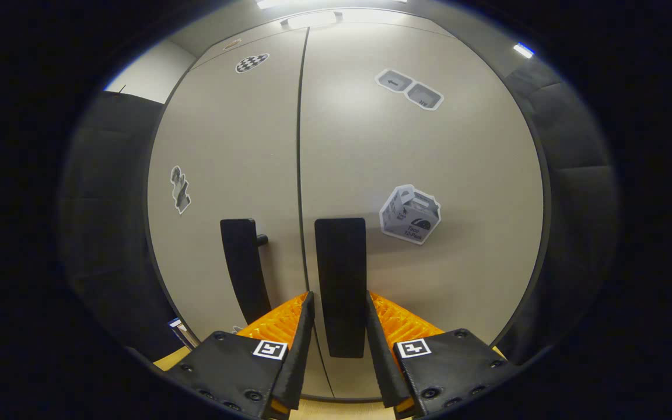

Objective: Open the right door of the double-door shoe cabinet with the right hand, and open the left door with the left hand.

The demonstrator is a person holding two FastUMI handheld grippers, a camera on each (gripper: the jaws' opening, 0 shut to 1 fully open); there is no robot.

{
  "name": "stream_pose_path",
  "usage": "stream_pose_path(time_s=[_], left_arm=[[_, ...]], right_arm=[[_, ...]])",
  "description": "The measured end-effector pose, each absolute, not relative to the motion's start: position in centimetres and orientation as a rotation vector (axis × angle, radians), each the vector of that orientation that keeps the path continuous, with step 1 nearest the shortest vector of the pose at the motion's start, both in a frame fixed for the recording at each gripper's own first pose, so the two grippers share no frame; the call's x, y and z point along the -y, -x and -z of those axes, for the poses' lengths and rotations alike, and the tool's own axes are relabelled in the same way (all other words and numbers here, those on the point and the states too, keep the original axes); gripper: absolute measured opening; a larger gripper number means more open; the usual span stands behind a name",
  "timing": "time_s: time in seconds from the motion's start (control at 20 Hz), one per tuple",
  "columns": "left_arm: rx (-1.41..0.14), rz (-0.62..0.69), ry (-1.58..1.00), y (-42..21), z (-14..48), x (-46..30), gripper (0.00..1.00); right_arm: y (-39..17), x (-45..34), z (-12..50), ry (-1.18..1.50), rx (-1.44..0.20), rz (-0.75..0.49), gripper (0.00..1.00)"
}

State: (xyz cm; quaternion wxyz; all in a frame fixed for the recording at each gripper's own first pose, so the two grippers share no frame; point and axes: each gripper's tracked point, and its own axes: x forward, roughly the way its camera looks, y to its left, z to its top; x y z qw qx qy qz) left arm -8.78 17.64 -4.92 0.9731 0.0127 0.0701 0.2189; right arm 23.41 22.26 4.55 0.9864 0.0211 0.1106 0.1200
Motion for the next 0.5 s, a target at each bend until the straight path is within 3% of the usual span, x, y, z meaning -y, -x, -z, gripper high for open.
stream_pose_path(time_s=[0.05, 0.15, 0.4, 0.5], left_arm=[[-0.142, -0.442, -0.029, 8.8, 4.9, -17.8, 0.95], [-0.144, -0.437, -0.028, 8.5, 5.0, -17.9, 0.95], [-0.137, -0.406, -0.030, 8.0, 4.6, -17.6, 0.95], [-0.130, -0.390, -0.034, 7.6, 4.3, -17.4, 0.95]], right_arm=[[-23.7, -22.4, -4.4, -0.053, -0.216, -0.233, 0.36], [-23.8, -22.4, -4.2, -0.042, -0.215, -0.222, 0.36], [-23.6, -22.4, -4.0, -0.019, -0.245, -0.250, 0.14], [-23.0, -22.3, -4.1, -0.023, -0.254, -0.271, 0.13]])
